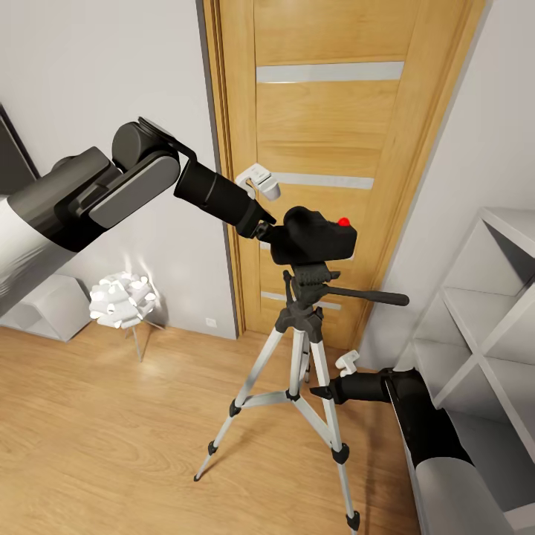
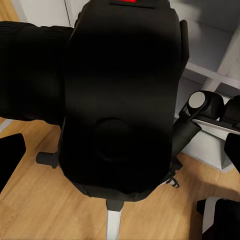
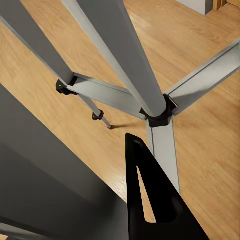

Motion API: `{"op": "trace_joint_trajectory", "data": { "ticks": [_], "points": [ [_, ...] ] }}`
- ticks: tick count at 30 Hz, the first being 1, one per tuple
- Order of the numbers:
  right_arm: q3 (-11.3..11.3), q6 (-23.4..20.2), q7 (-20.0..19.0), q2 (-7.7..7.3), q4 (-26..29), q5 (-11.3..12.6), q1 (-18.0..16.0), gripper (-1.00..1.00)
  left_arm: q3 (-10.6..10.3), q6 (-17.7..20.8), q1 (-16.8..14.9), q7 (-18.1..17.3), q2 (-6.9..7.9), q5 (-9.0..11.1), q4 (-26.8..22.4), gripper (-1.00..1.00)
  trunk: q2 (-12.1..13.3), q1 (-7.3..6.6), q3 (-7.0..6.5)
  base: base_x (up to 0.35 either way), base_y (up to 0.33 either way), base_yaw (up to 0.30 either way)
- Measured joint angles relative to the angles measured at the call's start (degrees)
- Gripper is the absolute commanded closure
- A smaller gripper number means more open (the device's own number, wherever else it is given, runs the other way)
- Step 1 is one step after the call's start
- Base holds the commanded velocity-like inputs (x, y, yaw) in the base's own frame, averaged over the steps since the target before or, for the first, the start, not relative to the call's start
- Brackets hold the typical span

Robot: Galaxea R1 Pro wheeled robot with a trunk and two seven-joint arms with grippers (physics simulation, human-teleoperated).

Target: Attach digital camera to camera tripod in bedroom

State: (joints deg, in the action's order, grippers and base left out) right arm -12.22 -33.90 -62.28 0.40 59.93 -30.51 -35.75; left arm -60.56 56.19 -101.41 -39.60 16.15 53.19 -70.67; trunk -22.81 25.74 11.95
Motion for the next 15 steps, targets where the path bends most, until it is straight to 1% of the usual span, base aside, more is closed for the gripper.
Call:
{"op": "trace_joint_trajectory", "data": {
  "ticks": [7,11,12,14,15],
  "points": [
    [0.00,0.00,0.00,0.00,0.00,0.00,0.00,1.00,0.28,-0.03,0.02,0.00,0.02,0.00,-0.01,-1.00,0.00,0.00,0.00,0.000,0.000,0.000],
    [0.00,0.01,0.00,0.00,0.00,0.01,0.01,1.00,2.22,-0.07,0.00,0.00,0.10,0.03,-0.06,-1.00,0.00,0.00,0.00,0.000,0.000,0.000],
    [0.00,0.01,0.01,0.00,-0.01,0.01,0.00,1.00,3.37,-0.08,0.00,0.00,0.12,0.06,-0.07,-1.00,0.00,0.00,0.00,0.000,0.000,0.000],
    [0.00,-0.02,0.01,0.00,-0.01,0.00,-0.01,1.00,4.94,-0.09,0.00,-0.01,0.18,0.08,-0.08,-1.00,0.00,0.00,0.00,0.000,0.000,0.000],
    [0.00,-0.02,0.03,0.00,0.00,0.02,0.00,1.00,5.35,-0.07,0.00,-0.02,0.19,0.07,-0.09,-1.00,0.00,0.00,0.00,0.000,0.000,0.000]
  ]
}}
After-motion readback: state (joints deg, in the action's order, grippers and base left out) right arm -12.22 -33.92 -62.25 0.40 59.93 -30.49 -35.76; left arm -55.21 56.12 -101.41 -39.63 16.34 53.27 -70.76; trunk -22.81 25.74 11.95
